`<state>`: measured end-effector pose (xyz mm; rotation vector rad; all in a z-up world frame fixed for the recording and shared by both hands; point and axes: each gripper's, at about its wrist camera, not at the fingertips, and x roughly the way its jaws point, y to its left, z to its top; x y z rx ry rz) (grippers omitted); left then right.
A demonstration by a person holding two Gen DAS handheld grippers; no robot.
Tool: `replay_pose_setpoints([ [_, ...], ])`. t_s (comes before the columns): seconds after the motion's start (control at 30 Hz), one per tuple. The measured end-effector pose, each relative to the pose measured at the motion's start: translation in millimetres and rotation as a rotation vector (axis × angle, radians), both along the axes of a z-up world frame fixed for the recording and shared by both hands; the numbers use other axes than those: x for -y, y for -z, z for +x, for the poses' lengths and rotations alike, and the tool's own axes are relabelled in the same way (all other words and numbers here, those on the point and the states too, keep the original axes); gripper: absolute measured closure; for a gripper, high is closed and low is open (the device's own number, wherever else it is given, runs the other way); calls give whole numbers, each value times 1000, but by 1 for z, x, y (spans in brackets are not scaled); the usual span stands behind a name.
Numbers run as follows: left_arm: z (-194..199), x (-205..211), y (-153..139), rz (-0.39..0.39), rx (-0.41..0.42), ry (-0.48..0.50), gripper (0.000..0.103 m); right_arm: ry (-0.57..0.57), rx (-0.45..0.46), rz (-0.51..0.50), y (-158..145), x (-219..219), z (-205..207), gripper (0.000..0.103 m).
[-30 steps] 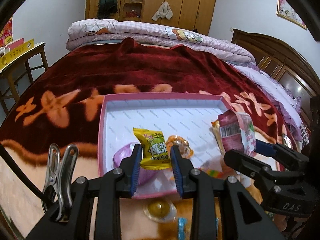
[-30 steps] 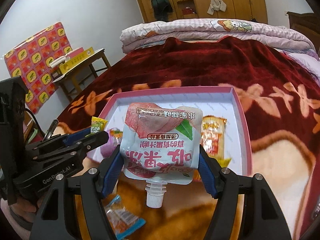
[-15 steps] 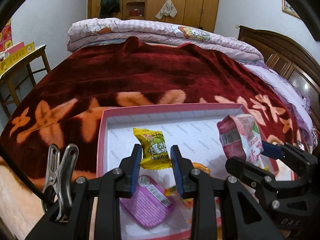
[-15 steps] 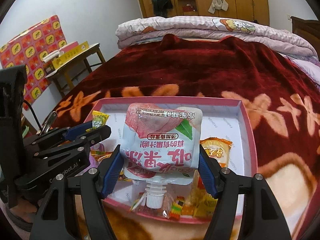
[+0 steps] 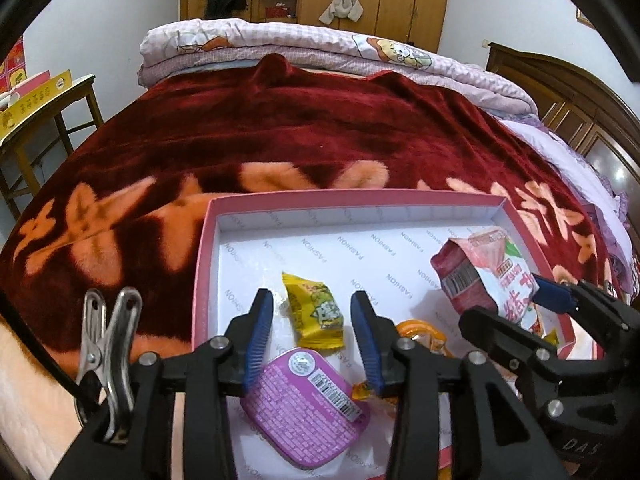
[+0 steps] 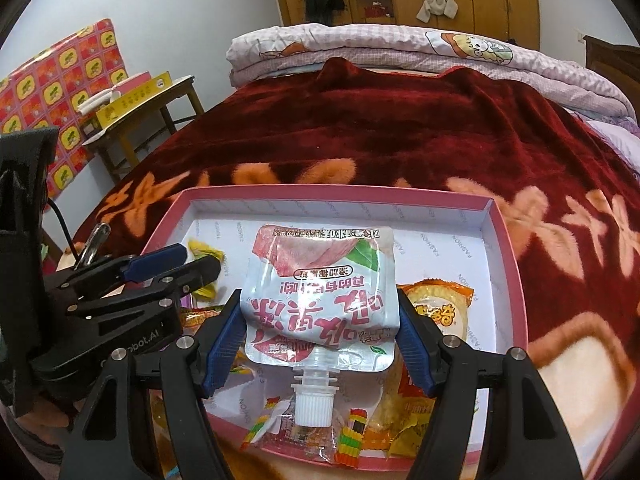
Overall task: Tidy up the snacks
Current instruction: 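Carry the candy and drink pouch into the pink box and release both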
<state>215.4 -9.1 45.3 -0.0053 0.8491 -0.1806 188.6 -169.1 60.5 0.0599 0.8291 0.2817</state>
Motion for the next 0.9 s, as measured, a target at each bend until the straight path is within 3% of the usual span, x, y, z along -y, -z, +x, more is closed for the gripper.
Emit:
replay_pose_setpoints([
  [0.23,-12,5,-8,27,27,17,55,2,14,1,-2,0,-6,31],
  [0.4,-14,4,-10,46,26,2,53,4,15,27,-4,5,-7,19],
  [0.9,-54,-14,-27,2,21,-11,53,-16,33,47,-26,5,-45,19],
])
